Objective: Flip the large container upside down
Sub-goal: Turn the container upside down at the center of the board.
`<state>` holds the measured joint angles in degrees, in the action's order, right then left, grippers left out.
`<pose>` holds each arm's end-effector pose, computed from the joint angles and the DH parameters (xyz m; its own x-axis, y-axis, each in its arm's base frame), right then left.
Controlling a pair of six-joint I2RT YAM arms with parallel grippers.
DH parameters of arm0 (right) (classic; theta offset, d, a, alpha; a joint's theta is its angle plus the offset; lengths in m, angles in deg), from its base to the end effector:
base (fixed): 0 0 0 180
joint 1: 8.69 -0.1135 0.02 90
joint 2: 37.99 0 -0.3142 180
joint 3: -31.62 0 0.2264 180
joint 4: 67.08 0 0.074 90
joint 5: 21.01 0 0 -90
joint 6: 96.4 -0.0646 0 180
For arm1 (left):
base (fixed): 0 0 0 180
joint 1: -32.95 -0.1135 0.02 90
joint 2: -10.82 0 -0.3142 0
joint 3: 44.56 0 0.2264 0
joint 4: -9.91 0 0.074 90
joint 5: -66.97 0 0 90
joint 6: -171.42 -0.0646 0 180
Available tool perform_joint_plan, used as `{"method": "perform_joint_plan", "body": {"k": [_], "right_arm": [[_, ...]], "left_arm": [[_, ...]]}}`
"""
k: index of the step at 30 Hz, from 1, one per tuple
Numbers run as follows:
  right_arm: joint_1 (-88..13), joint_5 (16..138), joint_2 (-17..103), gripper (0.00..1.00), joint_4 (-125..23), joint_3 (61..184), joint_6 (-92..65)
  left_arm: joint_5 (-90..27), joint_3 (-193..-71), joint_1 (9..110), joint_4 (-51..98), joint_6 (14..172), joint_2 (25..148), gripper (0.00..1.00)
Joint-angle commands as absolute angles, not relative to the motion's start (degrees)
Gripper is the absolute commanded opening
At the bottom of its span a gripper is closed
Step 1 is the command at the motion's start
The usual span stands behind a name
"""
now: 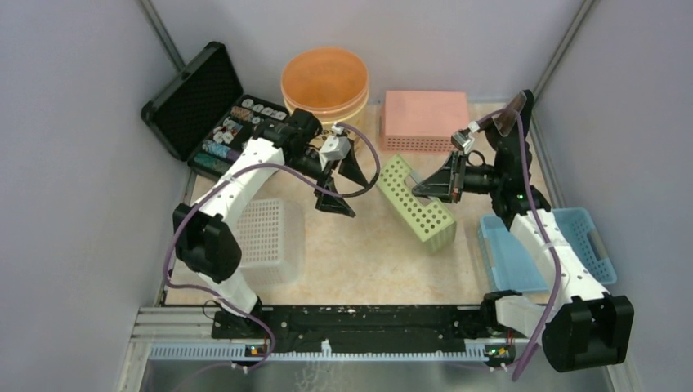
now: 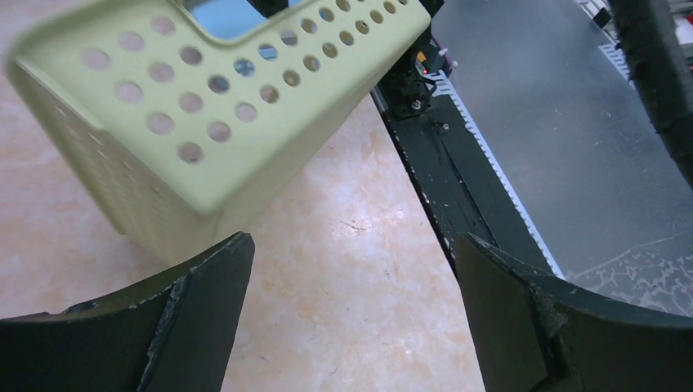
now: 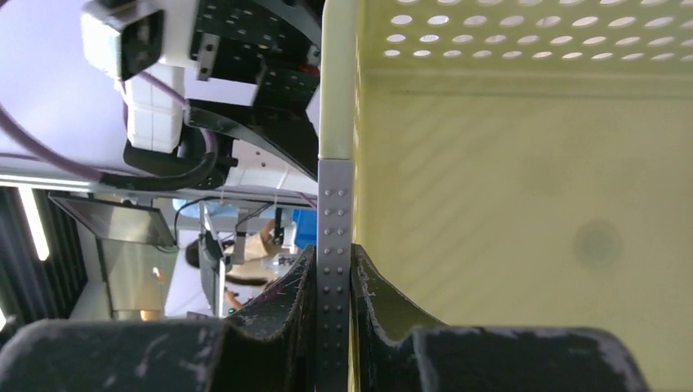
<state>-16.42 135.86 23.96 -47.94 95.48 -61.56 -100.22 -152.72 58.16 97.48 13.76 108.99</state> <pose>0.1837 0.0849 0.3689 -0.9254 0.1998 -0.3221 -0.2865 0.1876 0.9395 0.2506 -0.1876 0.3775 -0.0730 0.2610 -0.9626 0.9253 -0.3425 -0.1630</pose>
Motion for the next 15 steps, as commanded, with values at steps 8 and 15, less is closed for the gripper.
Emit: {"method": "perform_joint_plan", "body": {"k": [8, 15], "right_arm": [[-20.98, 145.41, 23.81, 0.00, -34.48, 99.89, -37.28], [-22.91, 145.83, 23.34, 0.00, -33.27, 99.69, -35.36]], "left_arm": [[-92.00, -144.56, 58.14, 55.92, 43.30, 89.35, 0.99], [-91.62, -150.14, 58.37, 56.37, 45.09, 95.63, 0.99]]}}
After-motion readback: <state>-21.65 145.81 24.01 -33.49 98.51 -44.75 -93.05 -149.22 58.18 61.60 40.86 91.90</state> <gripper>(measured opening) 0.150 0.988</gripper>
